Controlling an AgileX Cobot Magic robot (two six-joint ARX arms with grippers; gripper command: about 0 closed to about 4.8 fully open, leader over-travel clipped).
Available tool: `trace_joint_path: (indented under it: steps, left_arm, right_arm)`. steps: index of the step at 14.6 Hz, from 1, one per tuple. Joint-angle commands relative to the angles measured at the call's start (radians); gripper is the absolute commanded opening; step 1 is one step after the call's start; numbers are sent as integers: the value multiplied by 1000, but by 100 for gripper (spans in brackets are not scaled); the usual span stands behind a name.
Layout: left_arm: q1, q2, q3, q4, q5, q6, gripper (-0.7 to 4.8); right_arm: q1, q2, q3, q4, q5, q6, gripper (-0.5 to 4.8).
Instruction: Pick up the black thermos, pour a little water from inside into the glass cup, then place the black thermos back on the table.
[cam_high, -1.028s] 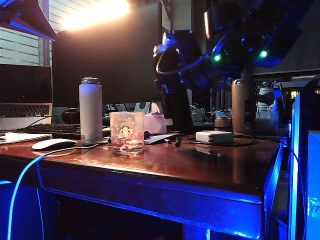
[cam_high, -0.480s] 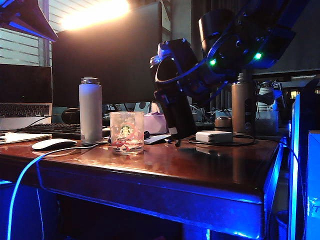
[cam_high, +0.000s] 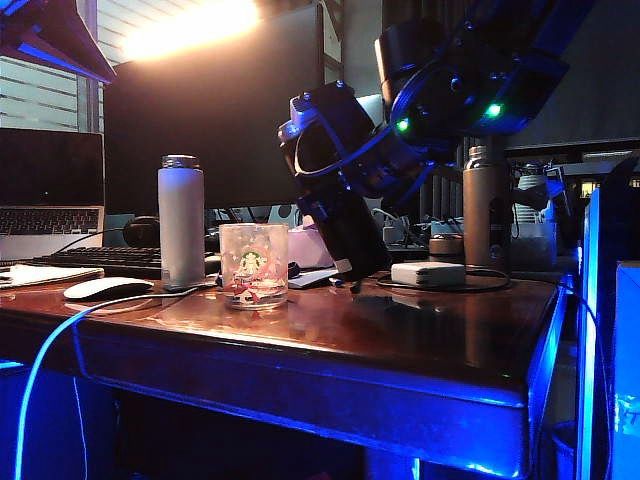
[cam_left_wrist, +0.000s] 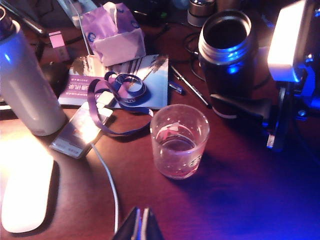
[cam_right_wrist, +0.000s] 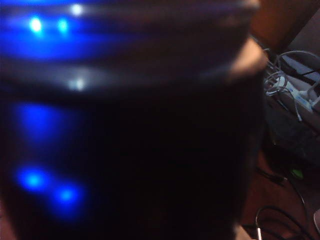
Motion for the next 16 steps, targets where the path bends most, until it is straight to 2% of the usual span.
trace_joint_path:
  steps: [1, 12, 14, 16]
  left_arm:
    - [0, -3, 5, 9, 7, -3, 28]
    - [0, -3, 5, 9, 8, -2, 29]
    - [0, -3, 5, -3, 7, 35, 30]
    - [0, -3, 5, -48, 7, 115, 31]
  right_arm:
    - [12, 3, 56, 46, 44, -19, 157]
    - [12, 34, 69, 23, 87, -182, 157]
    - [12, 34, 69, 21, 89, -218, 157]
    - [13, 34, 69, 20, 89, -218, 157]
